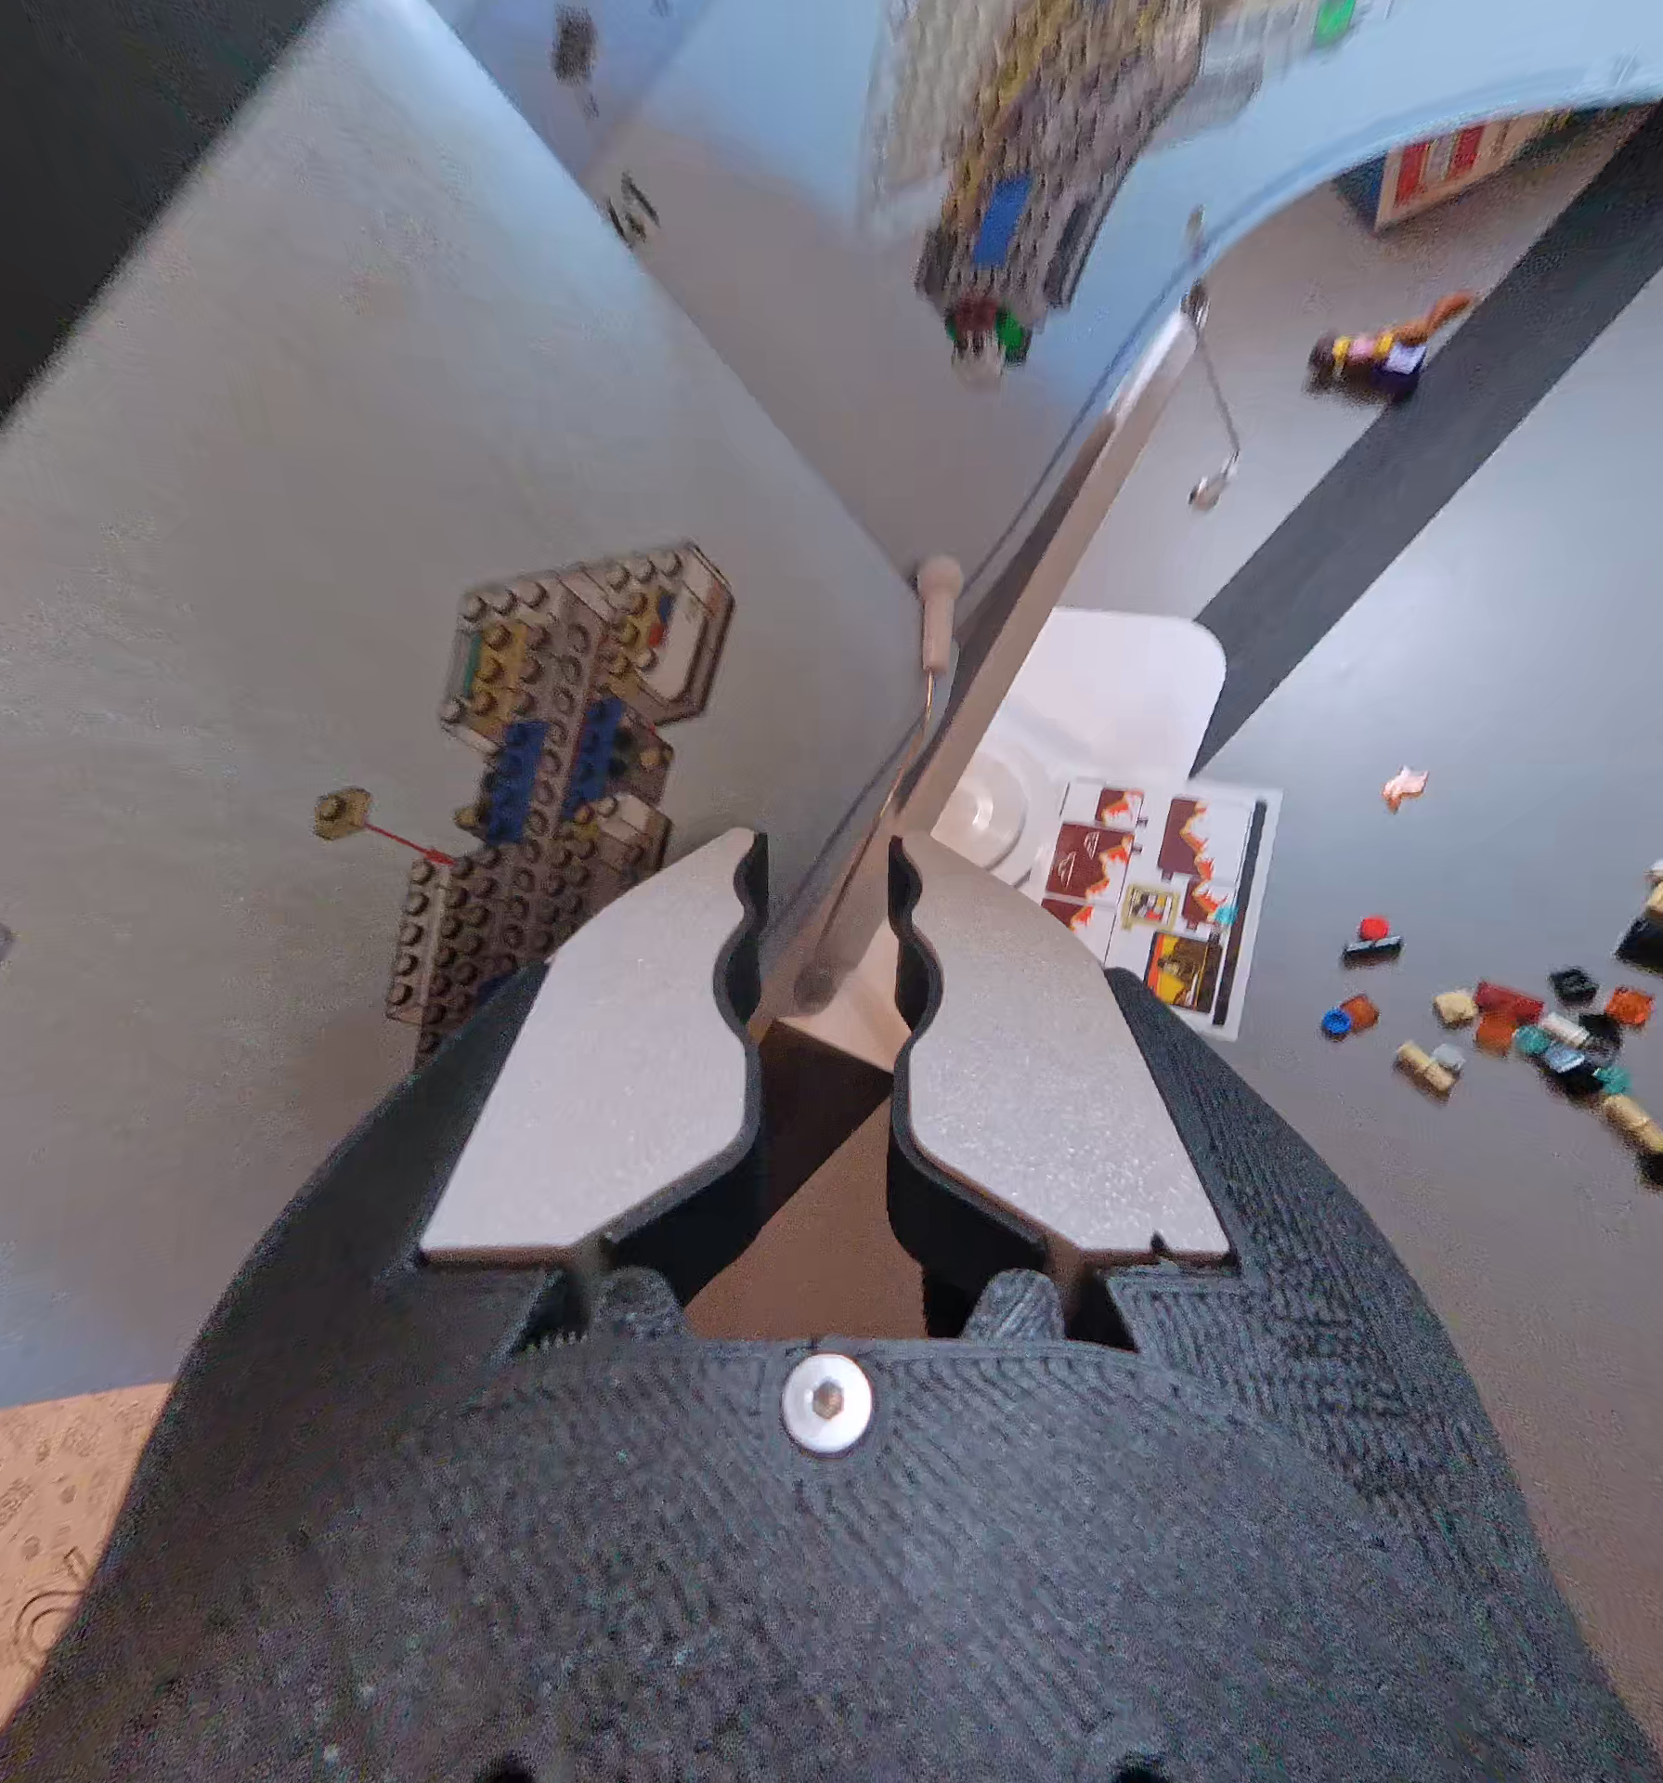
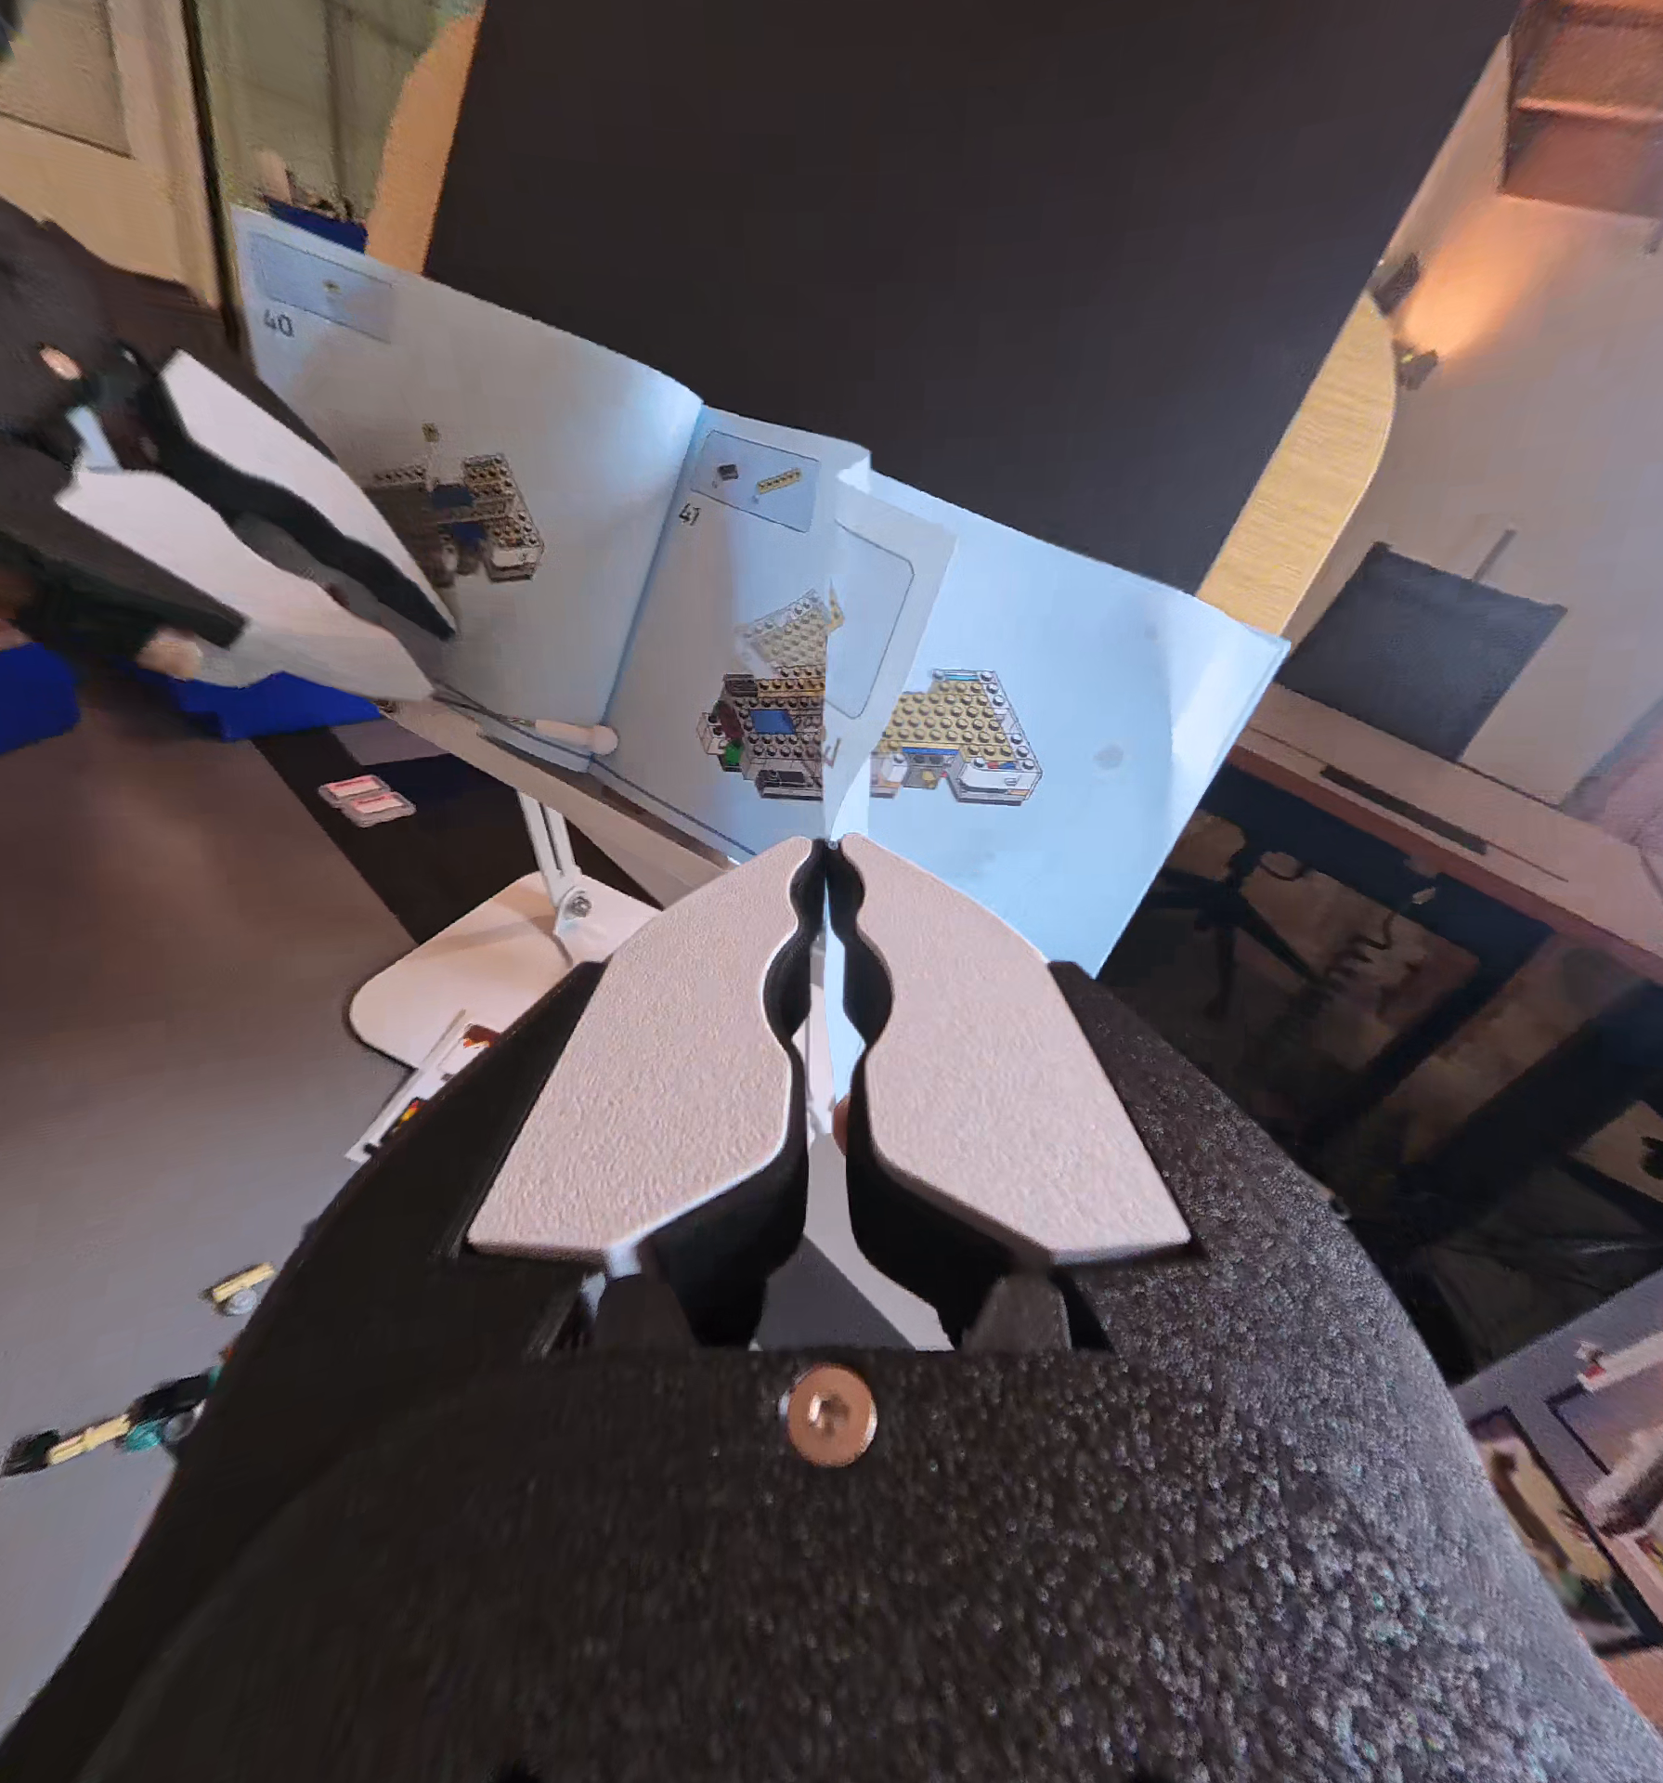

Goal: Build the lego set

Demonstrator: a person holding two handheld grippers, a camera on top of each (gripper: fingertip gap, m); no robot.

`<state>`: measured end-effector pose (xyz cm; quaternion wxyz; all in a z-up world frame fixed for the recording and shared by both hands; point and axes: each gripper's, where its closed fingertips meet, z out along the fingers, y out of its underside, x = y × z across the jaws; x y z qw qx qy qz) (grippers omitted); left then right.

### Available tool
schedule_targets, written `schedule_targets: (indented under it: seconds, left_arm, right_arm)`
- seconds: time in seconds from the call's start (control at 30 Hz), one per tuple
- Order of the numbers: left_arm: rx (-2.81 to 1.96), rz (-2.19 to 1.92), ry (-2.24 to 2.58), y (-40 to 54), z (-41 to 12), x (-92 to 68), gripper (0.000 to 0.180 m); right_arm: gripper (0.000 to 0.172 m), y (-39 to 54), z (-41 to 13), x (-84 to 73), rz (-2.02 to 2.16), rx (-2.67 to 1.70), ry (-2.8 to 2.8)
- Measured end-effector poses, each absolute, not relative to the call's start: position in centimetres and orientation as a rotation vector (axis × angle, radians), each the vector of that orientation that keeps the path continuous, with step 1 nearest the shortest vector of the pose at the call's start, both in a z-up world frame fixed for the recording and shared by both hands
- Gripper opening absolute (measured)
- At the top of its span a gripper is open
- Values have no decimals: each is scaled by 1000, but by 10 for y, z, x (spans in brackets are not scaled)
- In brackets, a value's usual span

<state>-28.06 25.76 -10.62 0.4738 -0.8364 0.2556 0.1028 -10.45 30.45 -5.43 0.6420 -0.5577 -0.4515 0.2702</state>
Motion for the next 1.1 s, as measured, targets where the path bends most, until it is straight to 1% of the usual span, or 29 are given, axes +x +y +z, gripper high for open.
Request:
schedule_targets:
  seconds: [0.07, 0.1, 0.13, 0.33, 0.43, 0.53, 0.67, 0.87, 1.0, 1.1]
  left_arm:
    - [-2096, 314, 698, 259, -123, -287, 24]
    - [-2094, 321, 744, 260, -126, -285, 21]
    - [-2109, 326, 771, 261, -127, -283, 18]
    - [-2181, 436, 908, 260, -128, -282, 16]
    - [-2203, 403, 913, 260, -127, -281, 14]
    - [-2159, 348, 887, 262, -120, -277, 2]
    - [-2093, 379, 893, 269, -120, -273, 5]
    - [-2013, 471, 914, 276, -119, -268, 2]
    - [-1894, 457, 793, 275, -114, -268, 2]
    - [-1792, 308, 580, 271, -100, -274, 1]
  right_arm:
    - [0, 297, -52, -108, 698, -1283, -1051]
    - [0, 291, -50, -112, 739, -1288, -1069]
    - [0, 286, -48, -114, 760, -1292, -1081]
    - [0, 270, -41, -122, 808, -1277, -1140]
    - [0, 259, -42, -123, 812, -1255, -1182]
    - [0, 251, -43, -126, 803, -1246, -1213]
    - [0, 241, -47, -134, 802, -1247, -1252]
    - [0, 224, -41, -148, 854, -1237, -1290]
    - [0, 208, -35, -165, 901, -1210, -1330]
    - [0, 194, -33, -186, 955, -1186, -1378]
